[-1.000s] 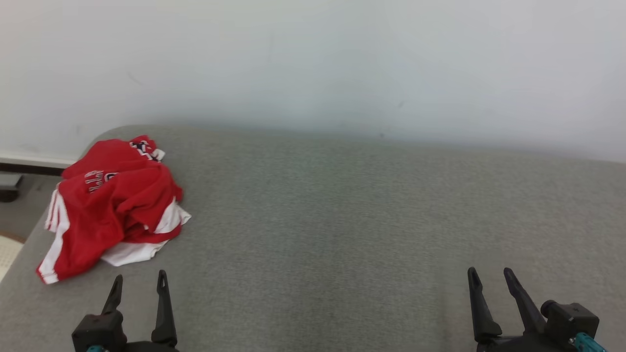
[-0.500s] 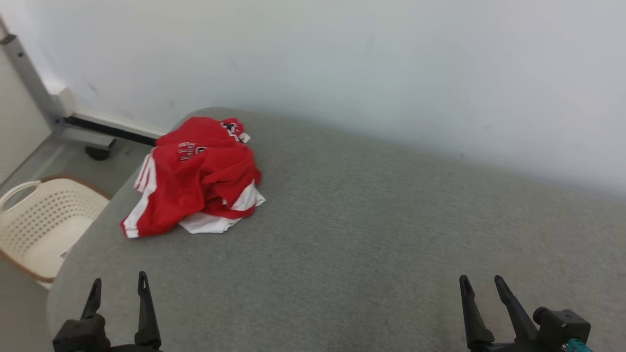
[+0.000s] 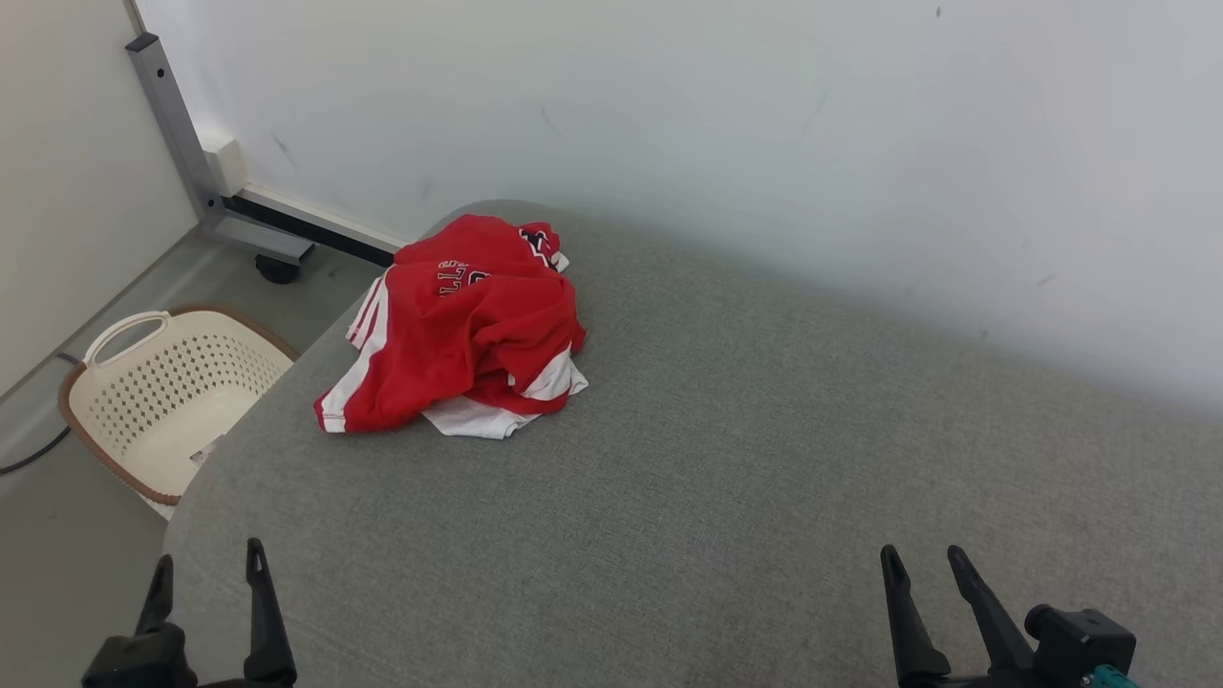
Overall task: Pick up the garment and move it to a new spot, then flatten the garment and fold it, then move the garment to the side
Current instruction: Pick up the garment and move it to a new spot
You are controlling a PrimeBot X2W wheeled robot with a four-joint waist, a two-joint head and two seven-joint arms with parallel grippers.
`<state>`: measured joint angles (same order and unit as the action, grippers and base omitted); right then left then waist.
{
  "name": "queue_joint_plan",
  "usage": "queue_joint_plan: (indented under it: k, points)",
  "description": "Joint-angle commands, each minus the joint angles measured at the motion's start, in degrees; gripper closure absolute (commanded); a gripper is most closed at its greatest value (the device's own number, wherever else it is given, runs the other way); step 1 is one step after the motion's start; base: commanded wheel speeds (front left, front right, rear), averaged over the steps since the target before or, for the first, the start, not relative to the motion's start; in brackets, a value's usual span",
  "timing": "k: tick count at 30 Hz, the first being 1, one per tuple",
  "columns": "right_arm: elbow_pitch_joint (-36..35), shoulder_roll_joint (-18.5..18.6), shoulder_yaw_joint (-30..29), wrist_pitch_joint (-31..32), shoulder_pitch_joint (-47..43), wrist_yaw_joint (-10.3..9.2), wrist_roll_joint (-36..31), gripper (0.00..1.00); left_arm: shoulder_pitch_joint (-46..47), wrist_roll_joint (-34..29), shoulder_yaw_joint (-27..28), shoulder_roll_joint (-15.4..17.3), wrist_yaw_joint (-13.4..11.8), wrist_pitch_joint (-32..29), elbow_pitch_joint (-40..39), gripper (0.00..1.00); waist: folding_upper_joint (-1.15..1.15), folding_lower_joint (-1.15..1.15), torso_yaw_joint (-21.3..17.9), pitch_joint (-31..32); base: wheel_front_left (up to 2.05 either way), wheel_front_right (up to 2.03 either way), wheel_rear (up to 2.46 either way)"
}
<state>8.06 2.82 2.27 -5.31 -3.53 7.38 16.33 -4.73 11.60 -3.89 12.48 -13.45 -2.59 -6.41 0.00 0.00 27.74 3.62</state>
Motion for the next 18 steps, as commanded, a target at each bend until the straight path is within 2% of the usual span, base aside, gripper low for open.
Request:
queue_joint_plan:
  k: [1,5,9,13,18]
  points:
    - [0.06,0.12,0.29,-0.26,0.31,0.21,0.25,0.00,-0.44,-0.53,0.33,-0.02,-0.50,0.50,-0.39,0.00,0.00,0.00,-0.17,-0.07,0.00,0.00,0.00]
    - [-0.08,0.12,0.86,-0.09,0.70,0.21,0.16,0.00,0.32,0.51,1.02,-0.62,-1.05,0.75,-0.32,0.00,0.00,0.00,-0.87,-0.65,0.00,0.00,0.00]
    - [-0.90,0.13,1.32,0.55,1.93,0.21,-0.43,0.00,4.72,1.89,1.31,-0.30,-0.02,0.86,-0.04,0.00,0.00,0.00,-2.69,-2.44,0.00,0.00,0.00]
    - [-1.87,0.13,2.32,1.02,4.24,0.21,-1.14,0.00,12.30,4.46,2.24,0.93,2.35,0.47,2.42,0.00,0.00,0.00,-6.10,-5.19,0.00,0.00,0.00]
    - [-2.98,0.13,4.81,1.11,8.47,0.21,-1.35,0.00,23.50,6.98,3.86,4.56,5.67,-2.29,8.10,0.00,0.00,0.00,-12.52,-9.25,0.00,0.00,0.00]
